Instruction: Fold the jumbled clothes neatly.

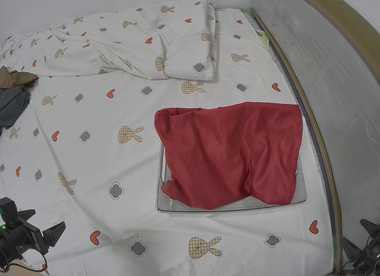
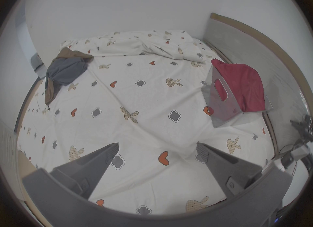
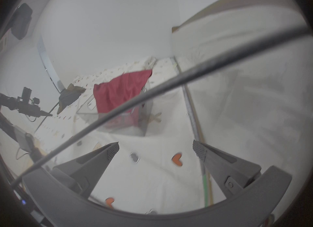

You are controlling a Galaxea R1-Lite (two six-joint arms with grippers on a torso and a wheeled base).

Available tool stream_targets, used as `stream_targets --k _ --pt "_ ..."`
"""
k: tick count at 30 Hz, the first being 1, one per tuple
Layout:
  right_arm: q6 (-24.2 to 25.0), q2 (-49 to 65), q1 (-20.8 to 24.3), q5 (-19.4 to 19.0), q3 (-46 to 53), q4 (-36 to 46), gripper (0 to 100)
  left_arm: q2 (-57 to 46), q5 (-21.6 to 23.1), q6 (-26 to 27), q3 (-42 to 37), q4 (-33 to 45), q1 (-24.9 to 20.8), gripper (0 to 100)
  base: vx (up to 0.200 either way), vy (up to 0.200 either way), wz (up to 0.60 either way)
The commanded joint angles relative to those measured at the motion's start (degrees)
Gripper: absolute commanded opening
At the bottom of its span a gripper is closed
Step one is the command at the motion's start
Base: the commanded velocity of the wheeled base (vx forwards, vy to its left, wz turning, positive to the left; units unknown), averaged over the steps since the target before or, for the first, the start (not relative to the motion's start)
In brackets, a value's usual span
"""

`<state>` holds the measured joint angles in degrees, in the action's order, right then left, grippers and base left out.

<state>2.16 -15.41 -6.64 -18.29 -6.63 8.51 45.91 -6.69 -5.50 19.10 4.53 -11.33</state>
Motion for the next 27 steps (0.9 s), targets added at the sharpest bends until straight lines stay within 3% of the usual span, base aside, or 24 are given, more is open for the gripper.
stream_targets --k 1,6,10,16,23,27 --pt "-2.42 0.20 -1.09 4.49 4.17 -6.75 100 -6.45 -0.51 4.00 -5.48 -3.13 3.77 100 0.000 0.000 0.00" --pt "-4.62 0.56 -1.27 6.16 4.96 -7.81 100 -7.06 -0.95 6.99 -6.01 -3.22 8.34 100 0.000 0.000 0.00" --pt "-4.62 4.16 -1.97 6.68 4.96 -7.72 100 -10.93 -0.60 6.99 -7.94 -3.39 8.25 100 0.000 0.000 0.00" --pt "-3.92 8.82 2.78 6.60 4.96 -7.63 100 -16.99 -0.43 6.99 -12.60 -3.13 8.25 100 0.000 0.000 0.00" --pt "-3.12 9.43 2.16 6.51 4.96 -7.81 100 -25.26 0.19 6.90 -15.85 -2.86 7.99 100 0.000 0.000 0.00" --pt "-2.95 9.43 2.07 6.60 4.96 -7.81 100 -30.27 4.32 5.67 -16.99 -2.78 7.81 100 0.000 0.000 0.00"
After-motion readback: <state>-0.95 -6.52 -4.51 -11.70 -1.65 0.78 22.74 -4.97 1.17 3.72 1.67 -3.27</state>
